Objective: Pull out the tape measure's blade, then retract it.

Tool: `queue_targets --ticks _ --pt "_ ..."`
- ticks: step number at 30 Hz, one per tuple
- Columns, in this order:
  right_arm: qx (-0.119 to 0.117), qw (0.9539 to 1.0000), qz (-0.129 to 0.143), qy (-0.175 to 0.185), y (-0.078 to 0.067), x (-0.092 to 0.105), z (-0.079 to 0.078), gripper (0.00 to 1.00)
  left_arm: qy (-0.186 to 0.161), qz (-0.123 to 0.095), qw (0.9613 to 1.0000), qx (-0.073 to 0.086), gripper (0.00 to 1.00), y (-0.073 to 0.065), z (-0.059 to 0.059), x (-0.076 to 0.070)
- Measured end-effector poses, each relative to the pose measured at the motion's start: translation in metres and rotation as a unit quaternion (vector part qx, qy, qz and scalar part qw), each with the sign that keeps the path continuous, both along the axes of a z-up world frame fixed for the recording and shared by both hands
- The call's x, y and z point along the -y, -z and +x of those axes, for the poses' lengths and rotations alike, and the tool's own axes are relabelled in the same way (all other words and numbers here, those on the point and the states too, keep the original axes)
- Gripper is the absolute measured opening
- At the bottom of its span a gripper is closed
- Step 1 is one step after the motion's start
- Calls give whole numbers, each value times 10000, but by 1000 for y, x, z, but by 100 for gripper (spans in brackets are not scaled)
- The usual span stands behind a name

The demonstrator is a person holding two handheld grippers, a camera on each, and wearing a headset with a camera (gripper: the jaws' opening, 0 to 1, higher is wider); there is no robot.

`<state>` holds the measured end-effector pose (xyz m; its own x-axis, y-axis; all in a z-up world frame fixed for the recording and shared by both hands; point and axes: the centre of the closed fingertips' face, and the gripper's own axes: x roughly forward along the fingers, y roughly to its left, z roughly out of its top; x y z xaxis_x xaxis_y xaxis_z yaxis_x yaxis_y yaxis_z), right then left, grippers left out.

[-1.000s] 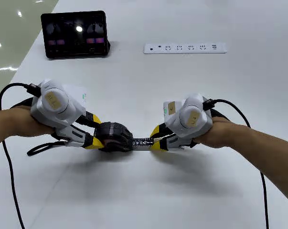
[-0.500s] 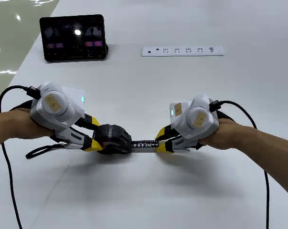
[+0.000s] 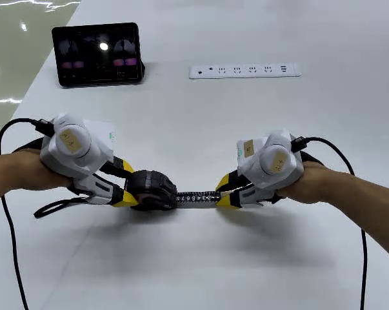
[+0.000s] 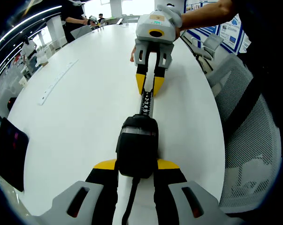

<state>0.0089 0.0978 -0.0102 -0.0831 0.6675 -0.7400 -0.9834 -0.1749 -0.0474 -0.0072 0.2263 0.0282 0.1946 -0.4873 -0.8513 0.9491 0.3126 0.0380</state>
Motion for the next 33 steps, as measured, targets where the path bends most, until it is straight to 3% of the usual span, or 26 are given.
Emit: queue_targets --ticks 33 --pt "34 9996 -235 173 0 56 11 9 -6 45 10000 -19 23 0 0 0"
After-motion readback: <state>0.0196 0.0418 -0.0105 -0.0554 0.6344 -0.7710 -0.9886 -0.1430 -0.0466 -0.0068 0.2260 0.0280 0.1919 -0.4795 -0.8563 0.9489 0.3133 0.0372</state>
